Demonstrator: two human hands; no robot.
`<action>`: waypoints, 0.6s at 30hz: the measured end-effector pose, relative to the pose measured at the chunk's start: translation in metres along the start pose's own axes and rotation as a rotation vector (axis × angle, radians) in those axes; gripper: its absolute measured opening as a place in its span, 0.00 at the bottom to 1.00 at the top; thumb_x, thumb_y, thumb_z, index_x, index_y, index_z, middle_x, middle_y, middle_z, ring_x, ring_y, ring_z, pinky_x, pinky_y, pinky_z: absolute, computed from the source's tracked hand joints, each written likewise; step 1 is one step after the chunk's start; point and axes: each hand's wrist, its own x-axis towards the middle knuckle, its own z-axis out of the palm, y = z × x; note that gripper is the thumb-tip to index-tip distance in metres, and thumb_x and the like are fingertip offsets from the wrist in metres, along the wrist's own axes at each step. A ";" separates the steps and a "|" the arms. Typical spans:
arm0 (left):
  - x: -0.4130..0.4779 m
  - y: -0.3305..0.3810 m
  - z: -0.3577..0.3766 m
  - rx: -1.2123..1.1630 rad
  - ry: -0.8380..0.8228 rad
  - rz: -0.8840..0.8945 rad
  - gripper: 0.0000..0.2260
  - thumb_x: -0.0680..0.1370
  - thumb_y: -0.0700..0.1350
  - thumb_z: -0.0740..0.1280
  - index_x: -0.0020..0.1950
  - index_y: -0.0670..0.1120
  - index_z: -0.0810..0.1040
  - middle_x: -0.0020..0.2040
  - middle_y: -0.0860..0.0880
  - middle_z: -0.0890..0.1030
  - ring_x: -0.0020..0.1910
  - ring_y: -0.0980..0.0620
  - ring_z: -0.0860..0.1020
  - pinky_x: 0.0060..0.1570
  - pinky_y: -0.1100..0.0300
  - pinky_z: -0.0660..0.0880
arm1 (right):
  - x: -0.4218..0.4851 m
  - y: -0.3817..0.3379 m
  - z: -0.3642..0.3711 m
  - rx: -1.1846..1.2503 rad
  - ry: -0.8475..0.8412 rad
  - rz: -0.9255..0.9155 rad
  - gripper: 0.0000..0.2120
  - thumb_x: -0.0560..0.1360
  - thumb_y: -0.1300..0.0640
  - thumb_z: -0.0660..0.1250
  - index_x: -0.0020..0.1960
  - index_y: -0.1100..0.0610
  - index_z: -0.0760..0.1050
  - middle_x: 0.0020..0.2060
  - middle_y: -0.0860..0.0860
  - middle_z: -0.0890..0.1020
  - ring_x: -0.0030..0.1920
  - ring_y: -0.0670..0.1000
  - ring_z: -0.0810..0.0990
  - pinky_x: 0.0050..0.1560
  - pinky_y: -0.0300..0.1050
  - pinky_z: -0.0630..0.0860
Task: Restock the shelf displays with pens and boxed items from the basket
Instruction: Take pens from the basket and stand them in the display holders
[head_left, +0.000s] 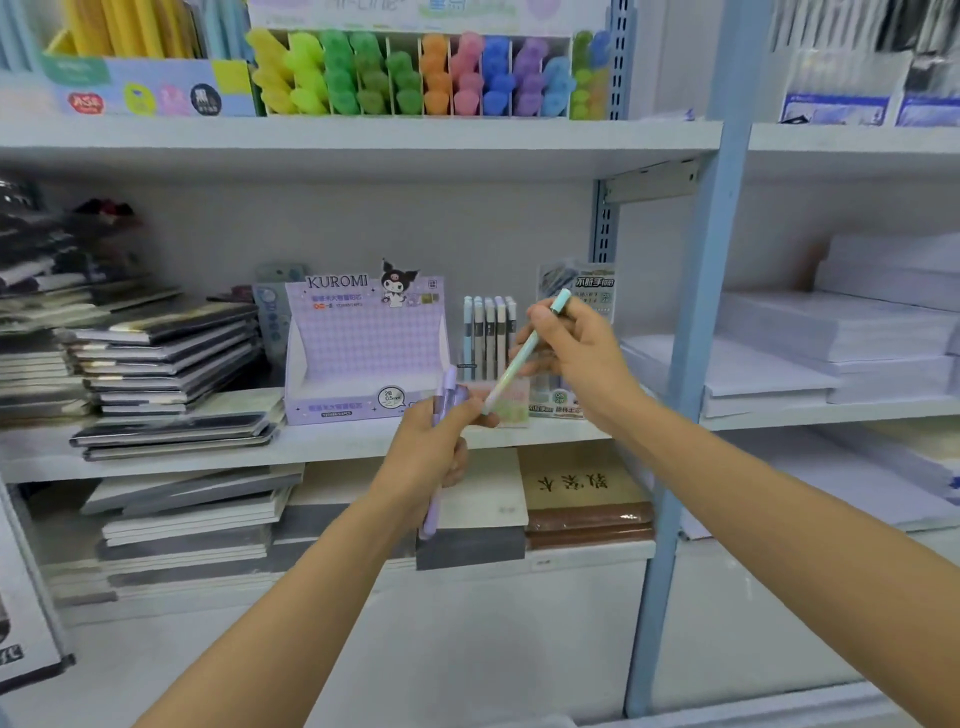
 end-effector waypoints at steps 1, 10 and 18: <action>0.007 0.003 -0.001 -0.013 0.000 -0.012 0.08 0.81 0.44 0.63 0.49 0.43 0.81 0.35 0.49 0.78 0.22 0.55 0.61 0.20 0.64 0.60 | 0.009 -0.003 -0.003 -0.004 0.034 -0.018 0.05 0.81 0.59 0.60 0.49 0.59 0.73 0.40 0.55 0.81 0.39 0.50 0.83 0.36 0.41 0.81; 0.053 -0.004 -0.018 -0.031 -0.159 -0.025 0.10 0.82 0.44 0.61 0.57 0.41 0.77 0.33 0.51 0.74 0.25 0.55 0.67 0.25 0.64 0.67 | 0.066 0.021 -0.022 -0.258 0.135 -0.061 0.05 0.81 0.63 0.60 0.51 0.64 0.73 0.43 0.60 0.79 0.41 0.49 0.81 0.42 0.38 0.80; 0.064 -0.007 -0.026 0.074 -0.163 0.024 0.11 0.82 0.48 0.61 0.57 0.43 0.77 0.28 0.52 0.69 0.24 0.54 0.67 0.24 0.61 0.70 | 0.070 0.046 -0.015 -0.675 0.033 -0.150 0.06 0.78 0.56 0.66 0.46 0.57 0.79 0.41 0.49 0.84 0.48 0.49 0.82 0.55 0.50 0.77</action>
